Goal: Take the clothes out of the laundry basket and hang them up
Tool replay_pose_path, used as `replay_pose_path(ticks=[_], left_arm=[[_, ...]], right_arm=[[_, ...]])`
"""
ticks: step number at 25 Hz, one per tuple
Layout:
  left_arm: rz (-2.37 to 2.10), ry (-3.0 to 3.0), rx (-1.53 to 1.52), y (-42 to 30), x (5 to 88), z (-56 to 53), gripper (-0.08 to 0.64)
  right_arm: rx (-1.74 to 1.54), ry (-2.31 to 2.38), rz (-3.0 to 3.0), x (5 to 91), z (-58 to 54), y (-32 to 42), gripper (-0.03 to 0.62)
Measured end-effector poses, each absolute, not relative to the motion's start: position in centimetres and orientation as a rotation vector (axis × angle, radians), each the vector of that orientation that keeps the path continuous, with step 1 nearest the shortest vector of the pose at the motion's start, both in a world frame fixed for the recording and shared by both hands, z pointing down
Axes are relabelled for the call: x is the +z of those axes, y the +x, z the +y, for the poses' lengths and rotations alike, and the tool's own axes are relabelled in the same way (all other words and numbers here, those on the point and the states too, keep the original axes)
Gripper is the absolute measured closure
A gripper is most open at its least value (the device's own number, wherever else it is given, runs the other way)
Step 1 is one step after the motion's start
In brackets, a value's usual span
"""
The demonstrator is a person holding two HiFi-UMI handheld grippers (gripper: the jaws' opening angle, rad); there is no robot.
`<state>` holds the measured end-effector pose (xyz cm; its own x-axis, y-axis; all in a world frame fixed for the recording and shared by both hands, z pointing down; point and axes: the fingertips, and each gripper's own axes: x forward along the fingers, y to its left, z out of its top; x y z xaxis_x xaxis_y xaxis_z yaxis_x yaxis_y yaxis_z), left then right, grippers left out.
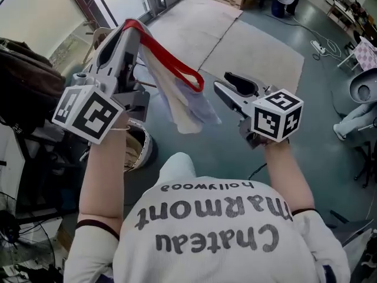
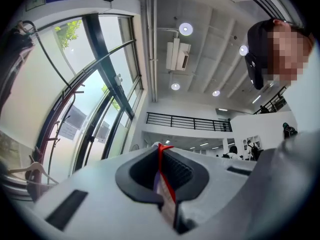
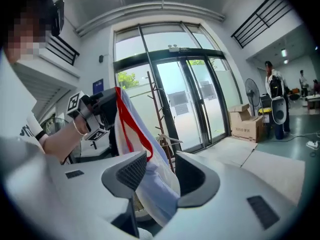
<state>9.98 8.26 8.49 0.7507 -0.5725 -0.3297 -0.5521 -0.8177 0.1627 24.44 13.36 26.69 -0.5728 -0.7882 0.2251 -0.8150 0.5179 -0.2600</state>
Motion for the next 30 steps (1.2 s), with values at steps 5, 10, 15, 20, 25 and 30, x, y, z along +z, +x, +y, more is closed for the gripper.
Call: replay_pose_path(ticks=[5,10,15,20,25,30], left_arm=[[-0.895,2.890,-0.561,13.2,8.0,4.6,0.543],[-0.890,2.879,-0.544,14.6,9.1,0.6,0.543],[-0.859,2.849,-0.601,15.6,8.6,-7.1,0.543],[-0.911,2.820,-0.634,14.4,8.4,-15.6,0.543],[-1.031,2.816,-0.633,11.8,8.4,-21.9,0.543],[-1.184,2.756,-0.639,10.1,10.0,-25.9,0.543]], right_arm=[[0.498,1.266,-2.776,25.7,10.7,24.5,0.374],[0.425,1.206,-2.703,28.1,6.3,24.2,0.374],[0.653,1.004,-2.733,30.1,-0.6,20.6,0.347],[0.554,1.077,-2.655,29.2,-9.1,22.4,0.523],[0.563,1.205,-2.716,25.0,-16.8,26.8,0.538],[0.344,1.340,-2.728,21.2,-22.9,30.2,0.551]])
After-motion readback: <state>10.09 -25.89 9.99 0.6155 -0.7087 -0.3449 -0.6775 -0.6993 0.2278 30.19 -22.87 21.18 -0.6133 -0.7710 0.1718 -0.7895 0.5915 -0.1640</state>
